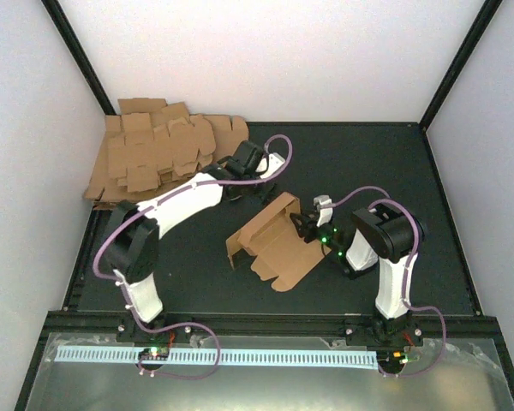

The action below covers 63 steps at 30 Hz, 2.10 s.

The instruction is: Fold the paper box

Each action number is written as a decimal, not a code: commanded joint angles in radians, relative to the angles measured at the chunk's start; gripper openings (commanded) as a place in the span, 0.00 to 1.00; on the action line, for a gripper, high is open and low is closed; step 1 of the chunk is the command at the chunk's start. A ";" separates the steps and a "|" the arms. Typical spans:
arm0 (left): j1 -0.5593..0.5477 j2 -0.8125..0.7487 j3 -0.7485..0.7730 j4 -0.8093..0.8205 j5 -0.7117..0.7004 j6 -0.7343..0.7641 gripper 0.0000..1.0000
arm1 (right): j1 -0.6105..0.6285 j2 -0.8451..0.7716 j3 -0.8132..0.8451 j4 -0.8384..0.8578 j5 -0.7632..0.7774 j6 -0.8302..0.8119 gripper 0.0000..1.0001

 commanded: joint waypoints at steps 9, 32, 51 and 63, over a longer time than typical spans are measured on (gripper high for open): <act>0.070 0.185 0.117 -0.052 0.424 -0.052 0.64 | 0.021 -0.041 0.027 -0.012 0.000 -0.065 0.49; 0.077 0.259 0.129 -0.084 0.499 -0.003 0.52 | 0.045 -0.120 0.121 -0.315 0.022 -0.180 0.52; 0.074 0.300 0.147 -0.195 0.700 0.058 0.43 | 0.117 -0.090 0.096 -0.167 0.040 -0.204 0.41; 0.074 0.273 0.117 -0.169 0.689 0.031 0.43 | 0.211 -0.159 0.057 -0.267 0.271 -0.259 0.20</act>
